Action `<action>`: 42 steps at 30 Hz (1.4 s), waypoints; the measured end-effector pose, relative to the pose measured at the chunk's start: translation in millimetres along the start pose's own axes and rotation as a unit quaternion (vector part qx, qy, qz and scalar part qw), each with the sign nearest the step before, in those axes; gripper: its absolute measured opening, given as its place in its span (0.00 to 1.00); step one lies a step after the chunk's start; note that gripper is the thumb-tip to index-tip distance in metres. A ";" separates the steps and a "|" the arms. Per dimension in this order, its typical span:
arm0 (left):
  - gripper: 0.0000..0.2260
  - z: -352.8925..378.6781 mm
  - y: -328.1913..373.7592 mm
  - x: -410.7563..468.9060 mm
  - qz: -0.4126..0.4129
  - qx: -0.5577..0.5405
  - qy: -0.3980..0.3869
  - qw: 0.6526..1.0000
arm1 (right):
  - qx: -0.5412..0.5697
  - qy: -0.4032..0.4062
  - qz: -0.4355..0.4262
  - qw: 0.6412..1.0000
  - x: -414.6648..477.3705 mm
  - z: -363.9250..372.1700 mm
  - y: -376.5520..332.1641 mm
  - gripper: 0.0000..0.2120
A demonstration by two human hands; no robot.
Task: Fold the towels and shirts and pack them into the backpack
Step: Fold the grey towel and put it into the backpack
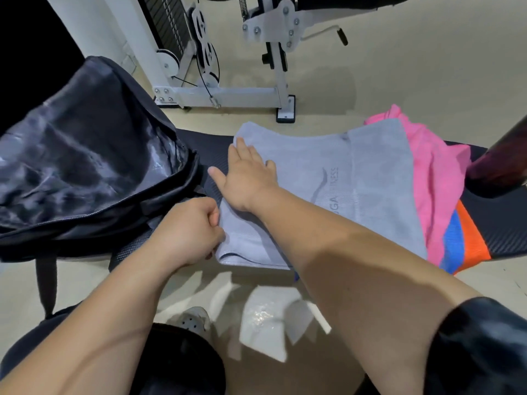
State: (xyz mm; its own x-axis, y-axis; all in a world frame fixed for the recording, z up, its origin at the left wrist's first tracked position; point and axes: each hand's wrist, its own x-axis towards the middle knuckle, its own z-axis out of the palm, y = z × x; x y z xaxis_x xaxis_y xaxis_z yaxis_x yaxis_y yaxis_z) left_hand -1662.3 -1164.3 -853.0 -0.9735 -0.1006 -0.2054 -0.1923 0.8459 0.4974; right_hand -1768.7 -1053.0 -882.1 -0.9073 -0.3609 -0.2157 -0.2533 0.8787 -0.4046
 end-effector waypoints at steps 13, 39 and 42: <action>0.11 7.1 1.0 5.9 0.021 0.227 -0.025 0.973 | 0.015 0.025 -0.062 0.998 -11.0 -15.7 29.0 0.30; 0.11 114.0 119.7 -22.4 0.111 0.177 -0.014 0.978 | -0.162 0.057 0.017 0.985 -83.0 -51.9 164.8 0.28; 0.07 111.6 113.6 -20.2 0.110 0.158 -0.014 0.981 | -0.172 0.010 0.032 0.985 -66.7 -53.3 154.6 0.29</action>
State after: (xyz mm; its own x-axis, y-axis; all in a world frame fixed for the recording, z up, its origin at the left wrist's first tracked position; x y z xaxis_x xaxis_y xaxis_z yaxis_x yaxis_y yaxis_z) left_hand -1650.7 -1007.7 -886.4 -0.9827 0.1130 -0.1470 0.0741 0.9661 0.2473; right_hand -1765.3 -876.4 -882.9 -0.9307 -0.2983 -0.2119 -0.2910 0.9545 -0.0658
